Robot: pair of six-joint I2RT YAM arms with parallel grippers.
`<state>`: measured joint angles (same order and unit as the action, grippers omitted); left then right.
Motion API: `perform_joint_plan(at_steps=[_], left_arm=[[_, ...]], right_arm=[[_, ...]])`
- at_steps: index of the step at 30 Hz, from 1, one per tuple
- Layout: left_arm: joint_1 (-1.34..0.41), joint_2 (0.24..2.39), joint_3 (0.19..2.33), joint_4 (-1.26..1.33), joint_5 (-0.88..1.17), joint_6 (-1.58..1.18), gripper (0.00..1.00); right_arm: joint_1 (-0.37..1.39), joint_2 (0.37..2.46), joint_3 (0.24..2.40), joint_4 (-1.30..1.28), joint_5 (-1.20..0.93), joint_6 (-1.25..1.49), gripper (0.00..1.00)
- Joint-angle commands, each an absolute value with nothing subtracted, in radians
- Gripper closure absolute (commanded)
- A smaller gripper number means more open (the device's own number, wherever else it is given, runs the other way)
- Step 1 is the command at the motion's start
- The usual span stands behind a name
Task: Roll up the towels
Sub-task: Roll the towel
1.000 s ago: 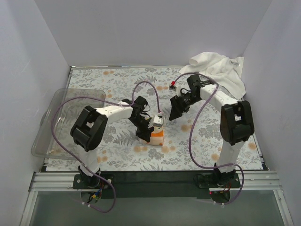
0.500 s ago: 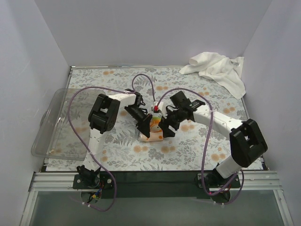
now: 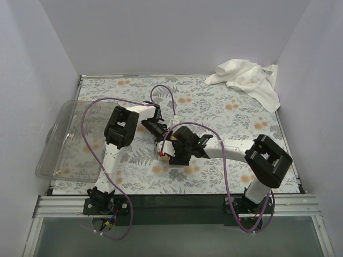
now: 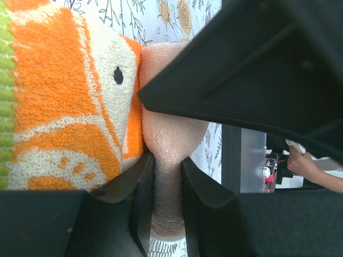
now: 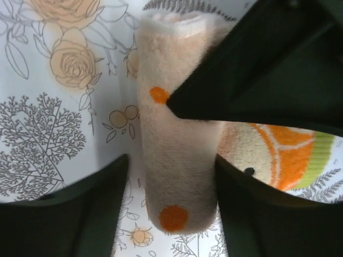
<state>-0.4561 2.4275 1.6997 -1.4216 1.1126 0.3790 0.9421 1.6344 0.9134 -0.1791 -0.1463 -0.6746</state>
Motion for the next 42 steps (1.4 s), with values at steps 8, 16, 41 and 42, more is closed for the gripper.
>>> perform_joint_plan(at_steps=[8,16,41,42], left_arm=[[-0.428,2.364,1.635,-1.207,0.973,0.393,0.61],[-0.324,2.154,1.537,-1.085,1.017,0.361,0.43],[-0.583,1.273,0.752,-0.39,0.555,0.469,0.35],[-0.603,1.269,0.735,-0.344,0.517,0.475,0.35]], right_arm=[[0.937,1.671,0.904,-0.15,-0.201,-0.673,0.99],[0.842,1.678,0.957,-0.386,-0.466,-0.571,0.99],[0.583,2.157,1.322,-0.798,-1.045,-0.581,0.99],[0.581,2.177,1.328,-0.814,-1.058,-0.589,0.99]])
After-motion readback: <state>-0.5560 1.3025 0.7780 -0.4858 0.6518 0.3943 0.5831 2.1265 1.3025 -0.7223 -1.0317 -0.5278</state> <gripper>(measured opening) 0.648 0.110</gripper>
